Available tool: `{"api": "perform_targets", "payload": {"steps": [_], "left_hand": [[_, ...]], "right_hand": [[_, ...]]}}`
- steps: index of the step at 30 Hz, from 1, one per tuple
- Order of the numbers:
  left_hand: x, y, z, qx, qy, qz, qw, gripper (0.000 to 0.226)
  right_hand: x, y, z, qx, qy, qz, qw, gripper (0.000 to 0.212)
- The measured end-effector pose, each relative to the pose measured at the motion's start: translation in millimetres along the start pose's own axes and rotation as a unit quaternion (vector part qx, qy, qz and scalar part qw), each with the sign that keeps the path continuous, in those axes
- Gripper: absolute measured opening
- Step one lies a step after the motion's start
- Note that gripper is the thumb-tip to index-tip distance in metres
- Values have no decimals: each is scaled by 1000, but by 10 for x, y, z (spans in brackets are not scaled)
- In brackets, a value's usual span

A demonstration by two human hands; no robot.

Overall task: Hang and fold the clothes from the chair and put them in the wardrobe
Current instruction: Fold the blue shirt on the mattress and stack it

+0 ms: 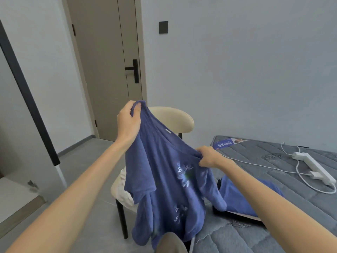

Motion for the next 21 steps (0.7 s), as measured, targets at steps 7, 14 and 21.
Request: {"api": "perform_targets", "payload": {"steps": [7,14,21], "left_hand": [[53,450,-146,9,22,76,997,30],[92,869,-173,42,30,122,991,33],[95,1207,-269,101,23,104,989,35]], "right_hand": [[92,146,-71,117,4,103,988,18],[189,375,-290,176,-4,196,965,22],[16,1018,-657,281,49,372,883,20]]}}
Point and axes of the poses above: each hand's wrist, its own x-axis towards the middle knuckle, its own y-axis out of the back of the hand, z = x × y, the point moved 4 cm from there along x, towards the middle knuckle, and after that the axes turned 15 degrees about -x, right-handed, at the moved point
